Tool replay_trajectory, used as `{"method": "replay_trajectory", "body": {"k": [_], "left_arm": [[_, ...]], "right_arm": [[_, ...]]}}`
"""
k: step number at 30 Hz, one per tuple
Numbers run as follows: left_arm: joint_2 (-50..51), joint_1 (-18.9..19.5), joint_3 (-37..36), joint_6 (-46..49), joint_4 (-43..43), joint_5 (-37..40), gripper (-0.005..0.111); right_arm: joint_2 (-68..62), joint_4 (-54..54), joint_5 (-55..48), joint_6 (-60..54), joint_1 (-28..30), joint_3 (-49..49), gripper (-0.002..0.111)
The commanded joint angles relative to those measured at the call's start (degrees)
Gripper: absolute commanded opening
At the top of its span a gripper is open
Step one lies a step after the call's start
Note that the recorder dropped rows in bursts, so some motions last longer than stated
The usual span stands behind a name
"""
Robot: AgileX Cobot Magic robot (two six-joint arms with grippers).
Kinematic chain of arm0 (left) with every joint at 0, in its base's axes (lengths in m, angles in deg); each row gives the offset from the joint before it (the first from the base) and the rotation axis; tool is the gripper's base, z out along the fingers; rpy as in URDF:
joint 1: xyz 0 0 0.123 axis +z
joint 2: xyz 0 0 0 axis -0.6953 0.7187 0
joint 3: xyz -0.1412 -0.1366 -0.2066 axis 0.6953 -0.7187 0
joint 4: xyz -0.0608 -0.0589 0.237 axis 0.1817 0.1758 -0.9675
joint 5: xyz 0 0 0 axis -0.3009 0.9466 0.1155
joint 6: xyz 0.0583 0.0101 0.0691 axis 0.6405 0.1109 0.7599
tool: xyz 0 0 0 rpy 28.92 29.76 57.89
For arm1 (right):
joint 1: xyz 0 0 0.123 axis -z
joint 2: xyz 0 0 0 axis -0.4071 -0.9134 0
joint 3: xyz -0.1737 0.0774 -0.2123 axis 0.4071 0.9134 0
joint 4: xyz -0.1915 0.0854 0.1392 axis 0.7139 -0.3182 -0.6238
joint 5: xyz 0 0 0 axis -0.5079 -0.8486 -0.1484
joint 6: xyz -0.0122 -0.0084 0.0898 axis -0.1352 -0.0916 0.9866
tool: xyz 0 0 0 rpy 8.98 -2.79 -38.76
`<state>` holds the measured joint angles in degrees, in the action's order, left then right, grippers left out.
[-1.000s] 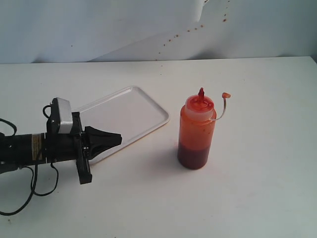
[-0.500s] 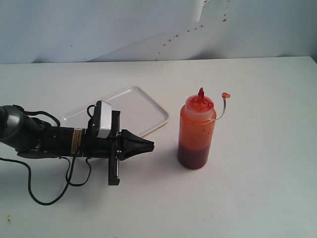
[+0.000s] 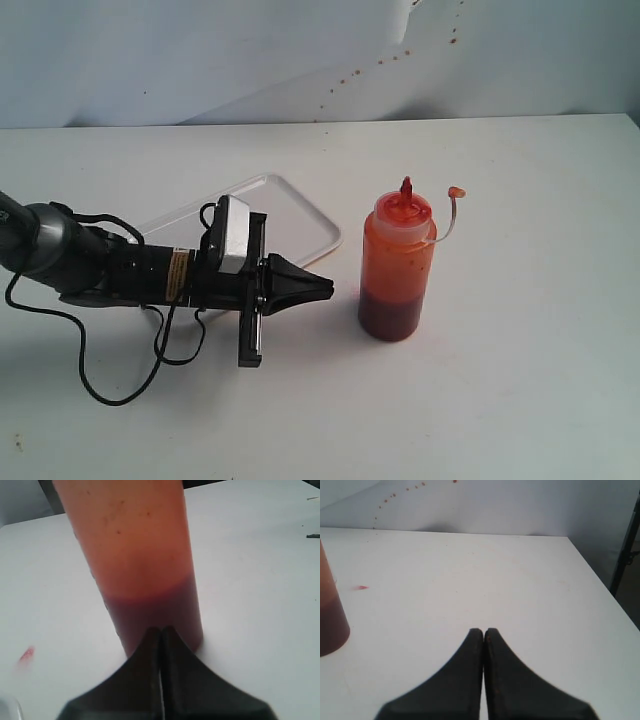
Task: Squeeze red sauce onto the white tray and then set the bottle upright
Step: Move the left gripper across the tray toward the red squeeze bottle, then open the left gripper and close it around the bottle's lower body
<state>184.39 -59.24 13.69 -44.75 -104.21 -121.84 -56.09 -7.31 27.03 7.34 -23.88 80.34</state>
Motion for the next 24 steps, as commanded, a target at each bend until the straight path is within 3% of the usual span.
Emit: {"method": "replay_trajectory", "body": {"k": [1, 5, 8, 11, 15, 17, 24], "left_arm": [[0.1, -0.3, 0.4, 0.1, 0.2, 0.2, 0.0], [0.1, -0.3, 0.4, 0.1, 1.4, 0.2, 0.007], [0.1, -0.3, 0.4, -0.1, 3.2, 0.2, 0.02], [0.1, -0.3, 0.4, -0.5, 4.1, 0.2, 0.042], [0.1, -0.3, 0.4, -14.3, 6.6, 0.2, 0.089], [0.1, -0.3, 0.4, -17.7, 6.6, -0.1, 0.105], [0.1, -0.3, 0.4, -18.1, 6.6, -0.4, 0.104]], "right_arm": [[0.2, 0.6, 0.3, 0.0, 0.4, 0.1, 0.0], [0.2, 0.6, 0.3, 0.0, 0.4, 0.1, 0.0], [0.2, 0.6, 0.3, 0.0, 0.4, 0.1, 0.0], [0.2, 0.6, 0.3, 0.0, 0.4, 0.1, 0.0], [0.2, 0.6, 0.3, 0.0, 0.4, 0.1, 0.0], [0.2, 0.6, 0.3, 0.0, 0.4, 0.1, 0.0], [0.2, 0.6, 0.3, 0.0, 0.4, 0.1, 0.0]]}}
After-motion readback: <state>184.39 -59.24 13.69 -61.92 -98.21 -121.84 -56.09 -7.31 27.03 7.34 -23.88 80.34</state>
